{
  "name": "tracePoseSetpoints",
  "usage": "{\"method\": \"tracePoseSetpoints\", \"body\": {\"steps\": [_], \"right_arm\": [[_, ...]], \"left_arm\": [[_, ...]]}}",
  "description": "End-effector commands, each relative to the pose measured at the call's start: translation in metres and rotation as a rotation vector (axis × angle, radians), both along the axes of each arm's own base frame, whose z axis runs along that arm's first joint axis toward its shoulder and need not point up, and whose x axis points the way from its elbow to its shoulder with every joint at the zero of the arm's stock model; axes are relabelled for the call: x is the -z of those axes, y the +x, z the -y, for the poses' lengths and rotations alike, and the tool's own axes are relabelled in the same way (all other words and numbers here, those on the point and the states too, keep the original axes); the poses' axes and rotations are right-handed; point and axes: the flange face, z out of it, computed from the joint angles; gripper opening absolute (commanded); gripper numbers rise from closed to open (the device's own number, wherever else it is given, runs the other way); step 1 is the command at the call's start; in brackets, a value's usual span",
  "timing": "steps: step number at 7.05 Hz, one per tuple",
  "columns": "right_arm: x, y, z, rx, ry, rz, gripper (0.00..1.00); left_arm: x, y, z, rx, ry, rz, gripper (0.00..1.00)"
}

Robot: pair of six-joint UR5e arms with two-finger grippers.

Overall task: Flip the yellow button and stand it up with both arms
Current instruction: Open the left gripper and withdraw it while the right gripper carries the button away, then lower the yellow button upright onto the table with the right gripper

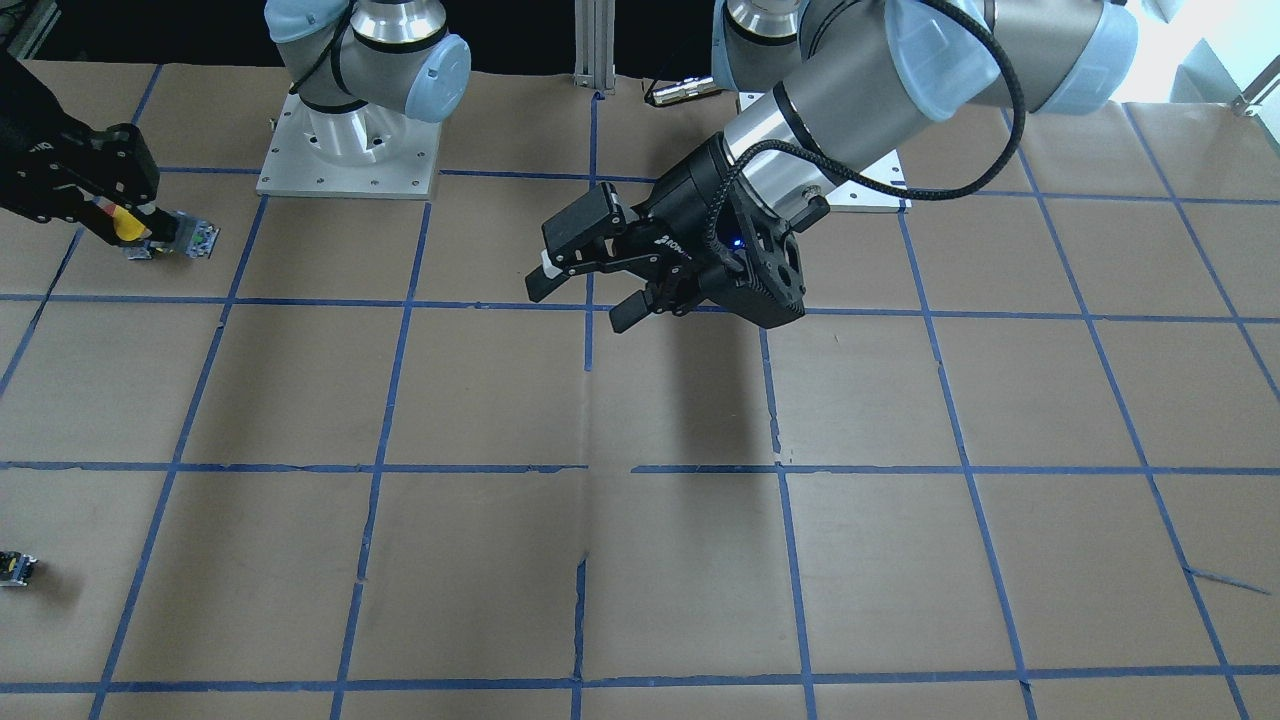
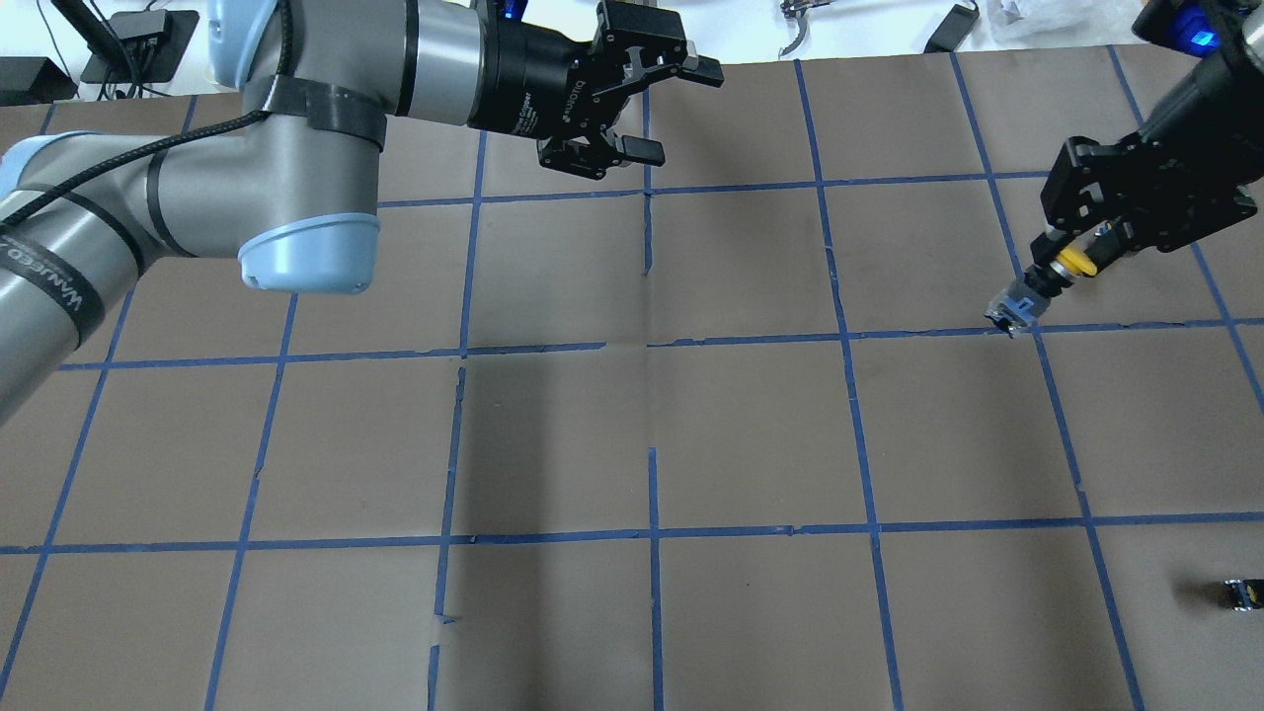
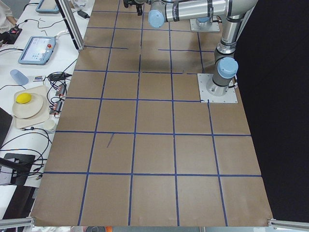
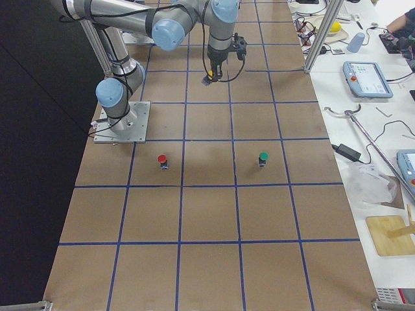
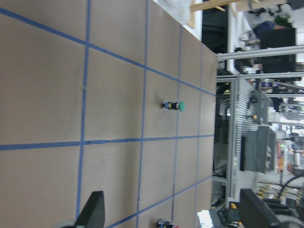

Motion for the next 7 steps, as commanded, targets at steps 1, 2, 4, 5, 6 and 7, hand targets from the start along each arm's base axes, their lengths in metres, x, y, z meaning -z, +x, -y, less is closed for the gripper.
{"method": "tracePoseSetpoints", "body": {"steps": [1,2,4,5,6,7], "right_arm": [[0.026,-0.061,-0.008,-0.198,-0.096,-0.016,0.07],[0.041,-0.081,-0.014,-0.293,-0.12,-0.009,0.07],[0.068,-0.134,-0.035,-0.421,-0.244,0.055,0.07],[0.089,-0.151,-0.037,-0.519,-0.275,0.059,0.07],[0.113,-0.179,-0.032,-0.626,-0.321,0.058,0.07],[0.14,-0.201,-0.024,-0.76,-0.373,0.067,0.07]], "left_arm": [[-0.013,0.022,-0.021,-0.012,0.039,0.277,0.99],[-0.021,0.033,-0.03,0.017,0.015,0.359,0.99],[-0.029,0.059,-0.043,0.134,-0.017,0.578,1.0],[-0.033,0.073,-0.053,0.23,0.015,0.642,1.0],[-0.035,0.081,-0.053,0.228,0.017,0.663,1.0],[-0.032,0.087,-0.054,0.233,0.026,0.699,1.0]]}}
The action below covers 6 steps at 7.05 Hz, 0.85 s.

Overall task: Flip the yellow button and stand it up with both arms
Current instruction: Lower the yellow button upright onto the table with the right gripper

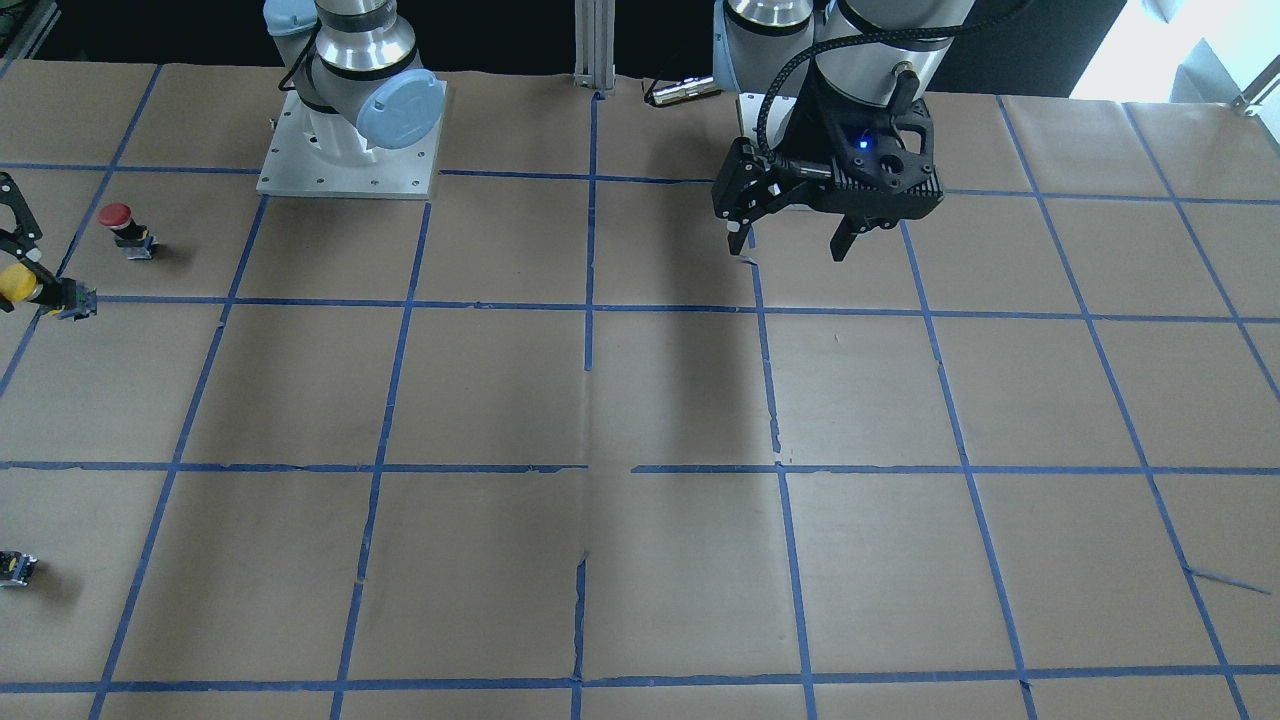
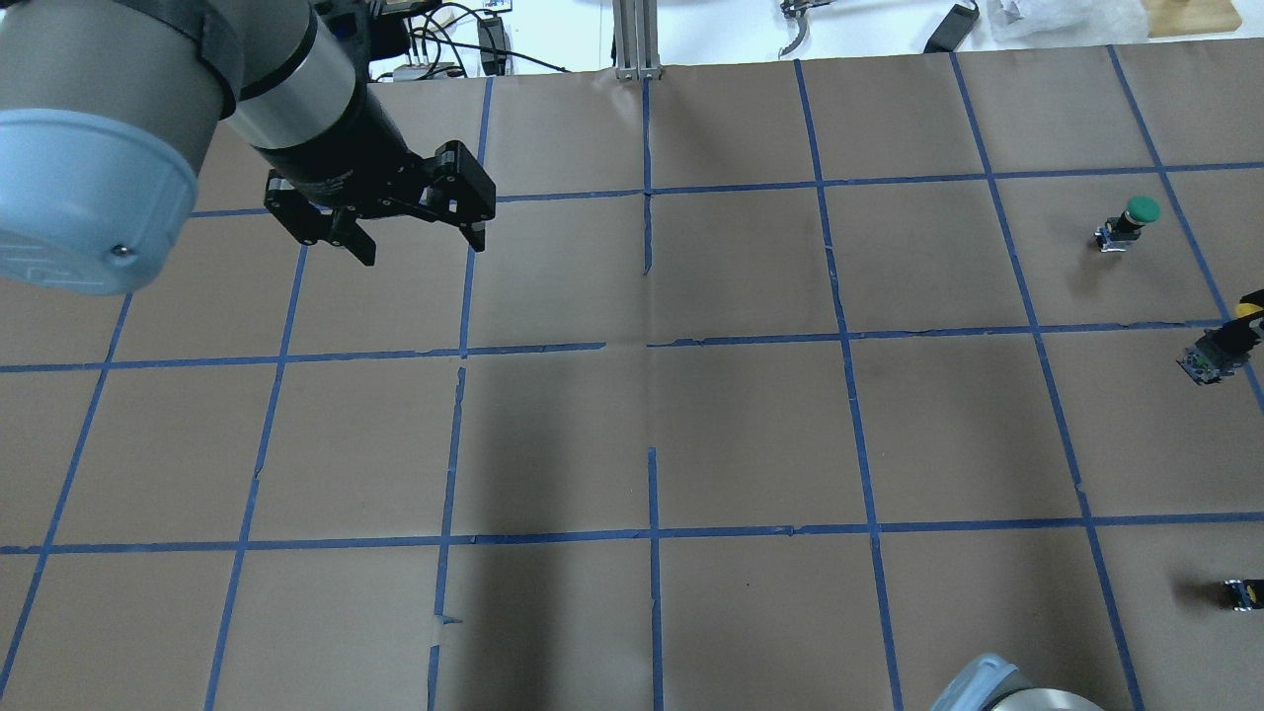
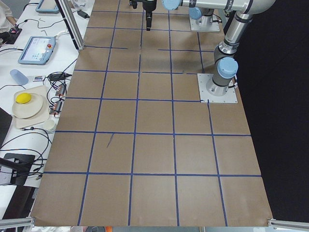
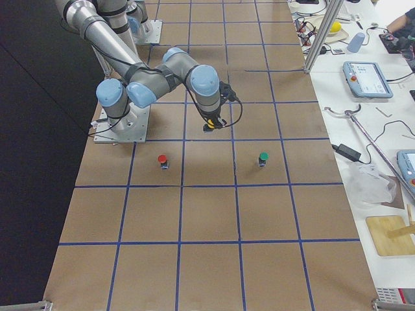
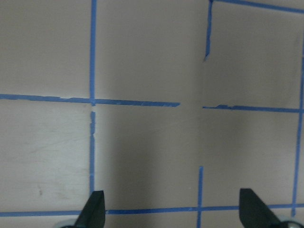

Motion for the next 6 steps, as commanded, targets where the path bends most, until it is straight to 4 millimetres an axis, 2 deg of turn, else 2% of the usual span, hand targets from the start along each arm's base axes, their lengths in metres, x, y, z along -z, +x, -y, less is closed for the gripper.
{"method": "tracePoseSetpoints", "body": {"steps": [1,2,4,6], "right_arm": [[0.054,-0.053,0.005,-0.255,-0.097,-0.007,0.08],[0.069,-0.067,0.001,-0.315,-0.111,0.0,0.08],[0.094,-0.074,0.013,-0.472,-0.207,0.007,0.09],[0.109,-0.074,0.018,-0.582,-0.271,0.029,0.09]], "left_arm": [[-0.001,0.014,-0.009,0.042,0.004,0.071,1.0],[-0.001,0.015,-0.011,0.042,0.003,0.072,1.0],[-0.003,0.016,-0.011,0.043,-0.002,0.072,1.0],[-0.003,0.016,-0.011,0.045,-0.002,0.069,1.0]]}}
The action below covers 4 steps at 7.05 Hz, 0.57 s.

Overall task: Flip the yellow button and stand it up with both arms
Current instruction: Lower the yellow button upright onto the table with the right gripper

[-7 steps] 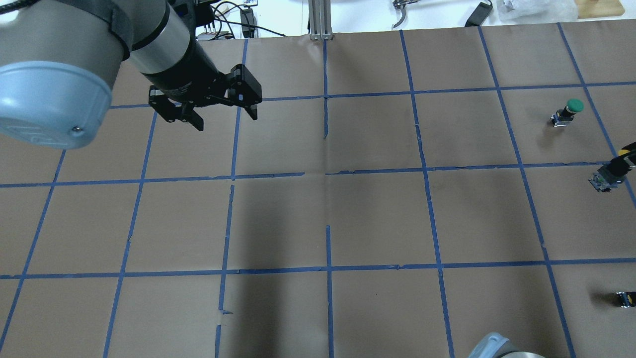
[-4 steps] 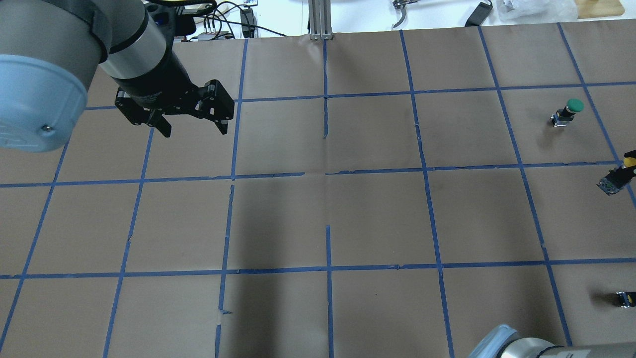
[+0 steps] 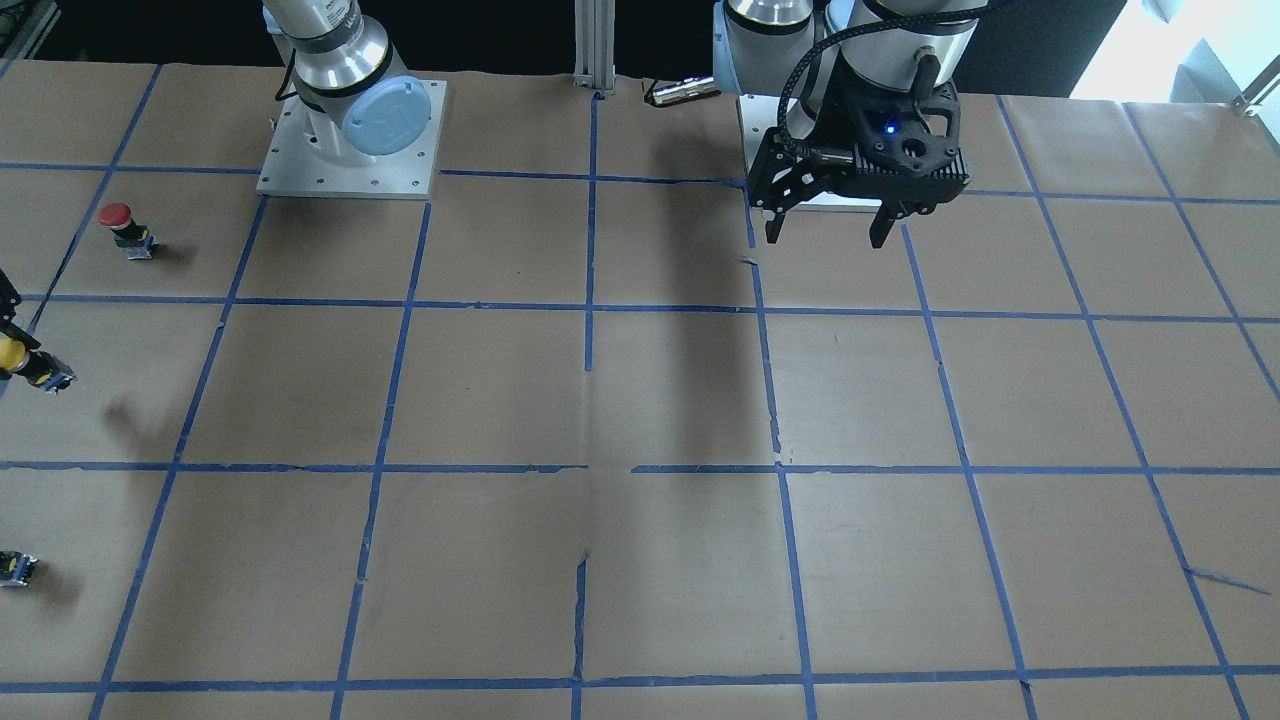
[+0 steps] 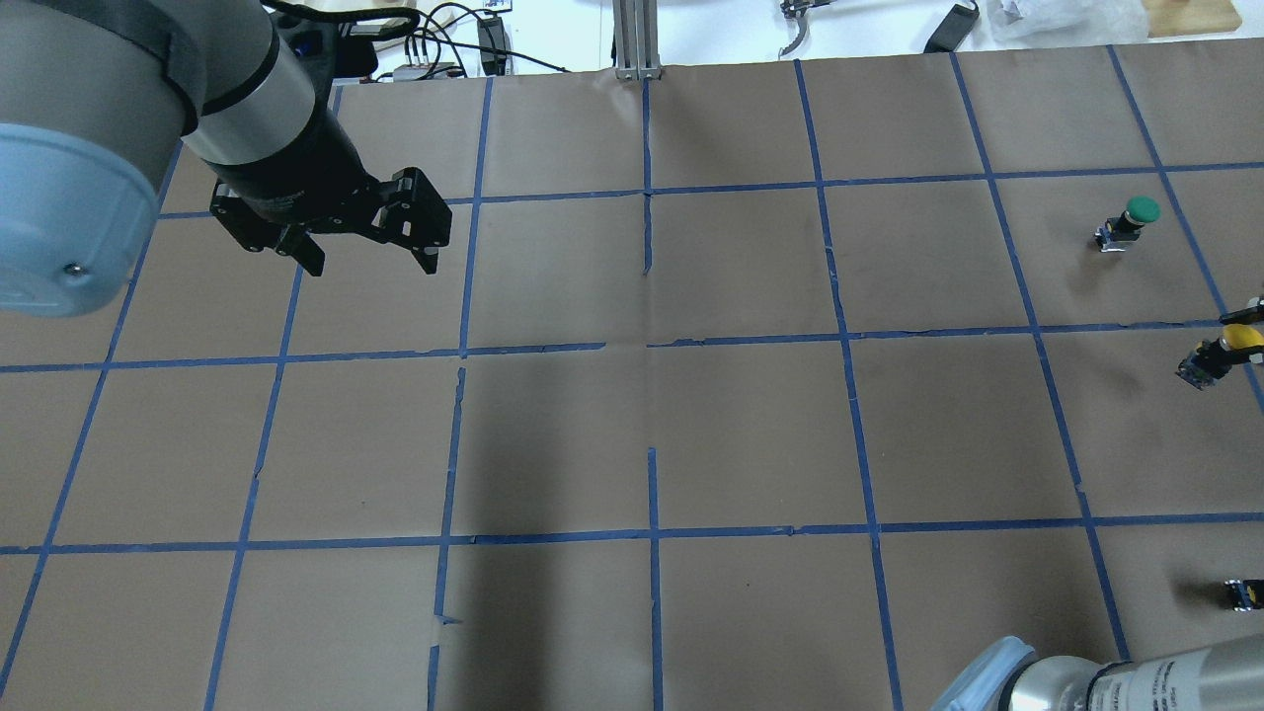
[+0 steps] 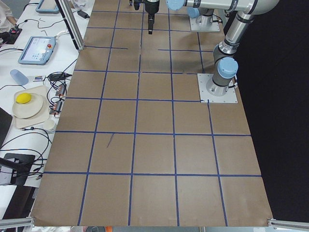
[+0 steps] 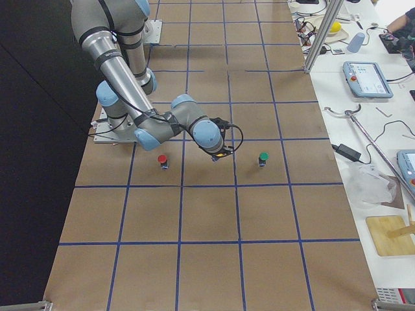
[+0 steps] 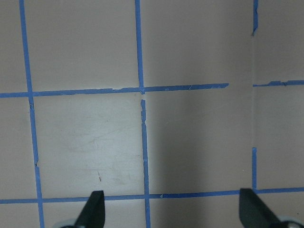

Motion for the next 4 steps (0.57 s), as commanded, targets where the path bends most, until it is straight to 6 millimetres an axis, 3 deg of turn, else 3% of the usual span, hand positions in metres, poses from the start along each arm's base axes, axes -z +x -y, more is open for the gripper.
{"method": "tracePoseSetpoints", "body": {"steps": [1,4], "right_arm": [[0.018,0.001,0.004,-0.091,-0.051,0.033,0.09],[0.037,-0.002,0.005,-0.156,-0.054,0.043,0.17]], "left_arm": [[-0.001,0.0,-0.001,0.001,-0.002,0.0,1.0],[0.0,-0.001,0.0,0.001,0.0,-0.002,1.0]]}}
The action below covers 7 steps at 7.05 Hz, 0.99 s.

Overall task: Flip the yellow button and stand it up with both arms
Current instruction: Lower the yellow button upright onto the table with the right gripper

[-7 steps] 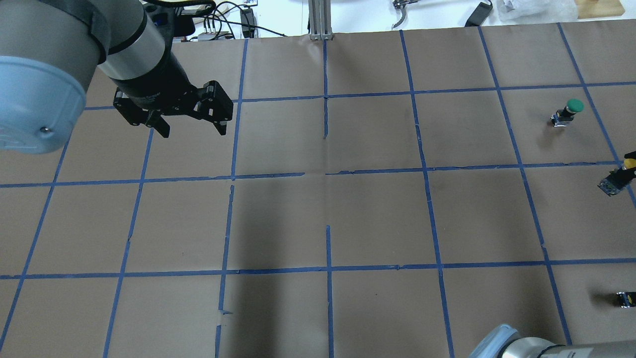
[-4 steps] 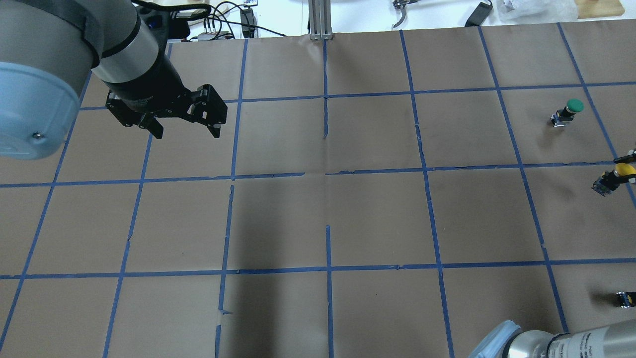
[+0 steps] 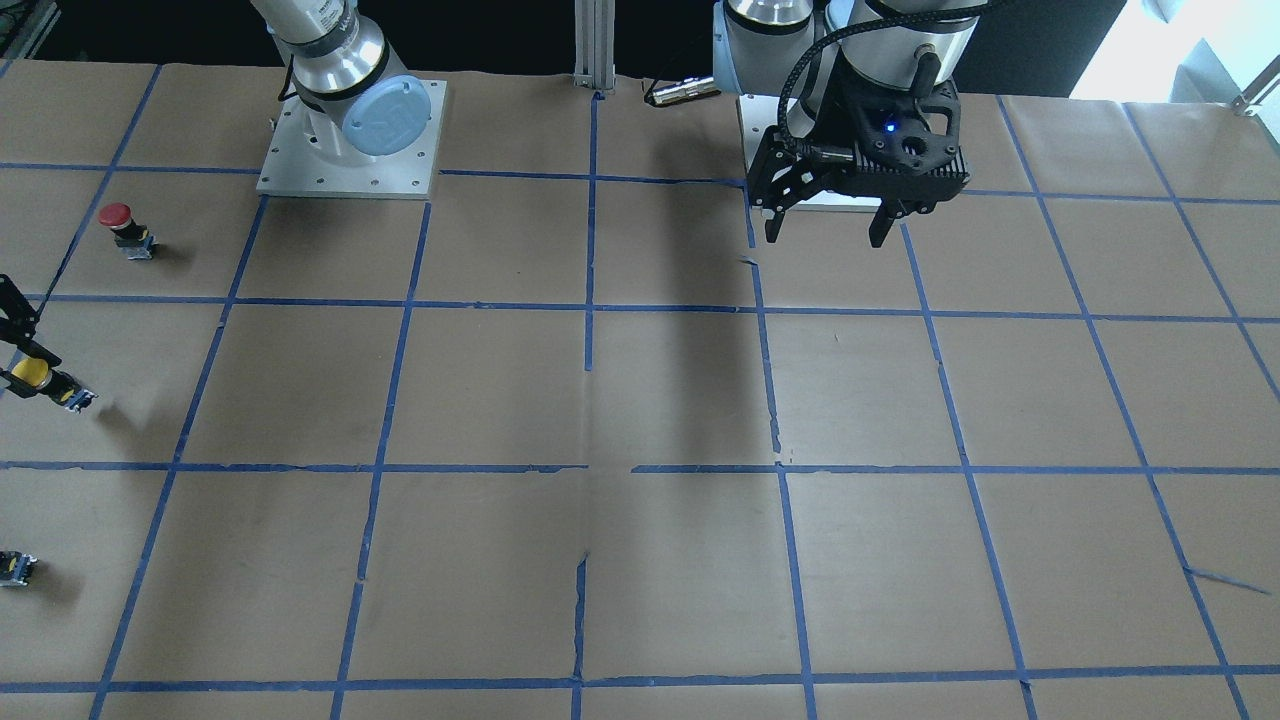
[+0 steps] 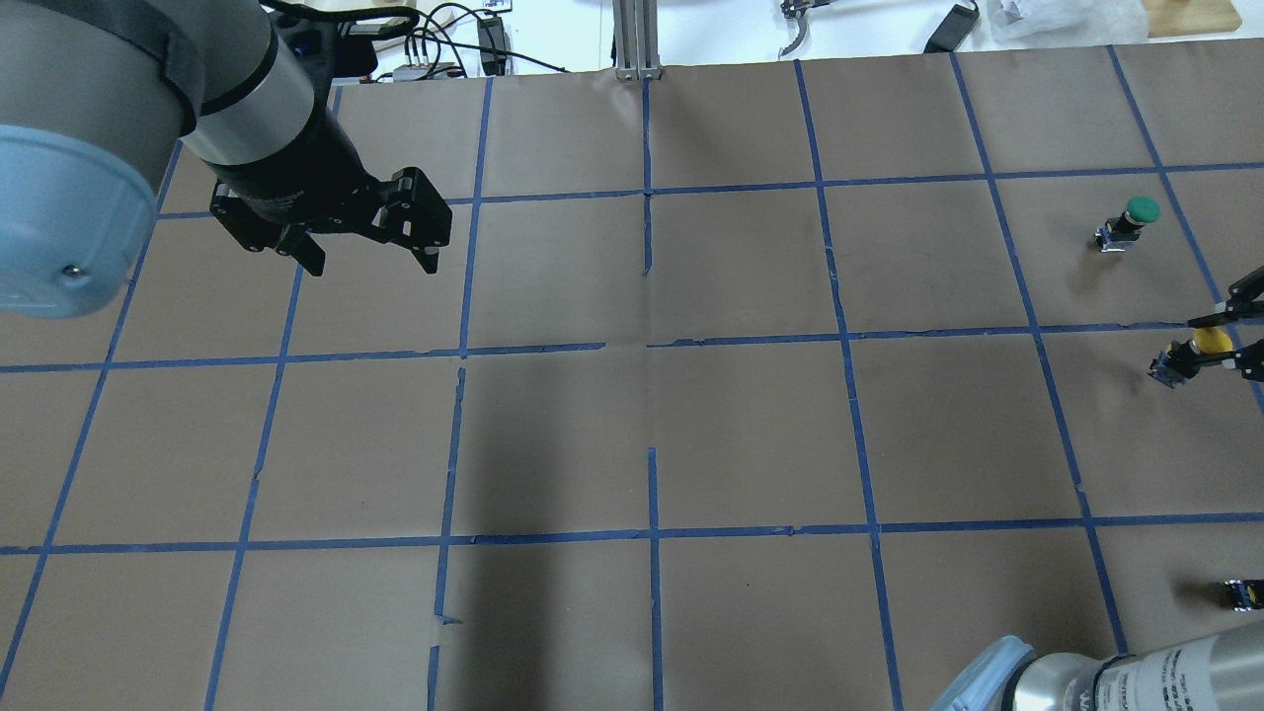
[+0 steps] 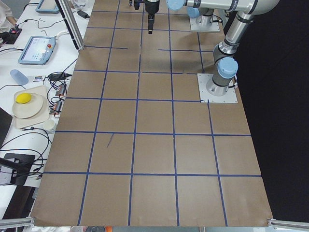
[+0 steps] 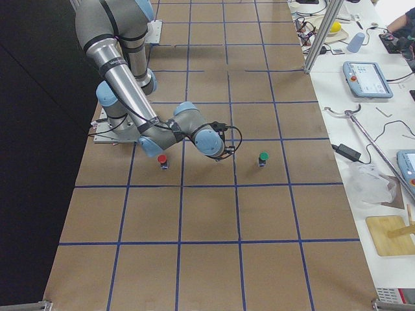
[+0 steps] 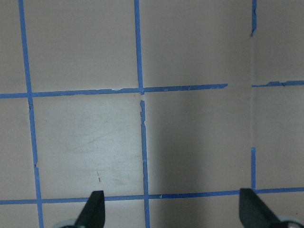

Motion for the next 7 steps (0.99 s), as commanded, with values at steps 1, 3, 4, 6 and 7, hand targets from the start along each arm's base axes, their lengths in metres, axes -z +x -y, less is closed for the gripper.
{"method": "tracePoseSetpoints", "body": {"steps": [1,3,4,6,7], "right_arm": [[0.0159,-0.0026,0.0004,-0.029,0.01,0.013,0.19],[0.0085,-0.0048,-0.0041,-0.045,0.045,-0.025,0.2],[0.0103,-0.0044,-0.0049,-0.051,0.056,-0.03,0.21],[0.012,-0.004,-0.0054,-0.046,0.054,-0.022,0.59],[0.012,-0.0032,-0.0058,-0.035,0.059,-0.016,0.79]], "left_arm": [[0.0006,-0.0003,0.0008,0.0,0.0,0.001,1.0],[-0.0004,-0.0017,0.0008,0.002,-0.003,-0.006,1.0],[-0.0006,-0.0018,0.0021,0.002,-0.01,-0.006,1.0],[-0.0013,-0.0005,0.0013,0.002,-0.012,-0.002,1.0],[-0.0013,-0.0012,0.001,0.002,-0.012,-0.002,1.0]]}}
